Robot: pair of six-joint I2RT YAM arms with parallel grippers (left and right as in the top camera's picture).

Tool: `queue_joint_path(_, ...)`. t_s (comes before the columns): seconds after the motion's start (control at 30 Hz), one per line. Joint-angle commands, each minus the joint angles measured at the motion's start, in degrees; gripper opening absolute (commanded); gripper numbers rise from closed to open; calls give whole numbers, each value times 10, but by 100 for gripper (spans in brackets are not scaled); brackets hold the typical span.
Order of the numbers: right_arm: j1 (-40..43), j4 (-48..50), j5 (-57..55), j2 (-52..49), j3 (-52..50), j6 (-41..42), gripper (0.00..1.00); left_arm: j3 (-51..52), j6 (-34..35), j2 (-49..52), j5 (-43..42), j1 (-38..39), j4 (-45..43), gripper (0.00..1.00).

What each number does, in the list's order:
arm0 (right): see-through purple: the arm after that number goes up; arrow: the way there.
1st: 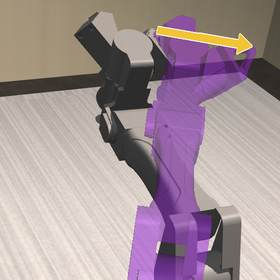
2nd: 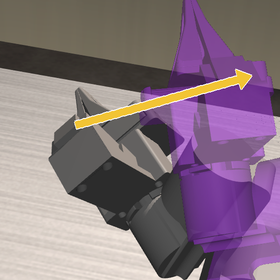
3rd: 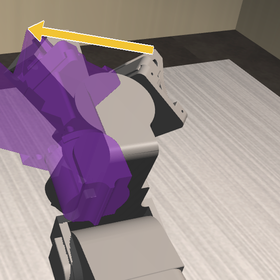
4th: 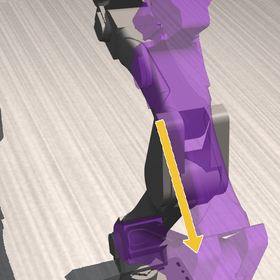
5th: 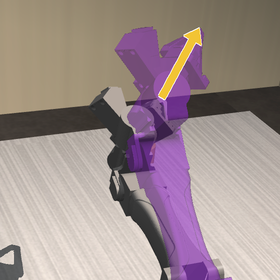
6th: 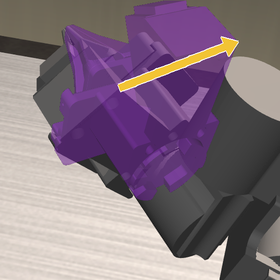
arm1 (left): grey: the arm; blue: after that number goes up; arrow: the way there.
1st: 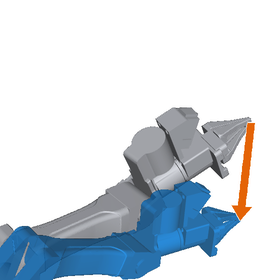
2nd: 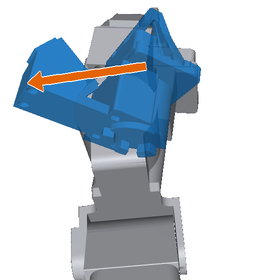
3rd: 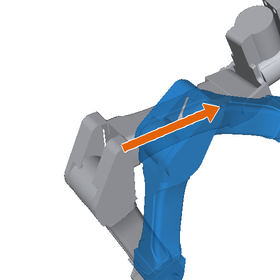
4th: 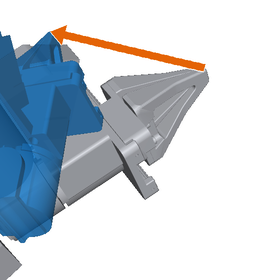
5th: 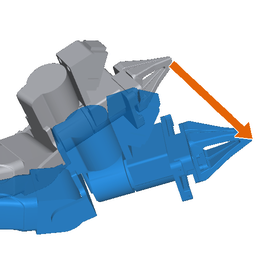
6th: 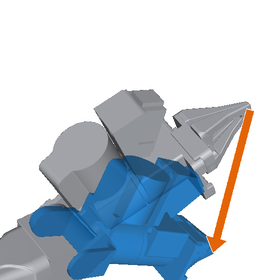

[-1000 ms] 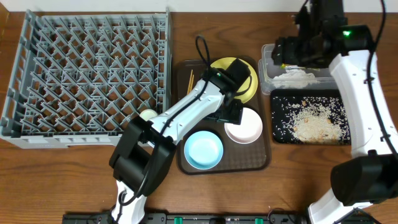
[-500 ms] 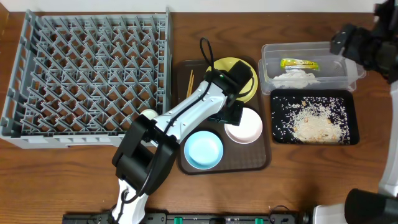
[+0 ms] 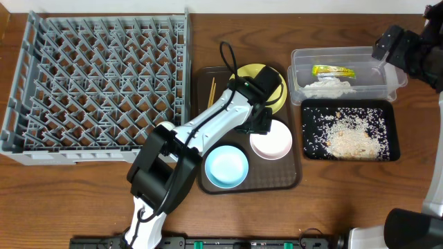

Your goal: Sort waste into correct bins and load items into the dishwasher

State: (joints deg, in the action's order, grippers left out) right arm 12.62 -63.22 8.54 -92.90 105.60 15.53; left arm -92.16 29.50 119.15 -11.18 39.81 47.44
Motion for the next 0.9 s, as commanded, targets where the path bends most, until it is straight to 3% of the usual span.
queue_joint_path(0.0,1,-1,3,-3,6,7,99,-6,59,12,37,2,0,35)
queue_joint_path(0.17,1,-1,3,-3,6,7,99,7,93,16,50,5,0,32)
queue_joint_path(0.6,1,-1,3,-3,6,7,99,8,105,19,41,37,9,32)
queue_joint_path(0.87,1,-1,3,-3,6,7,99,8,111,67,-71,-5,0,28)
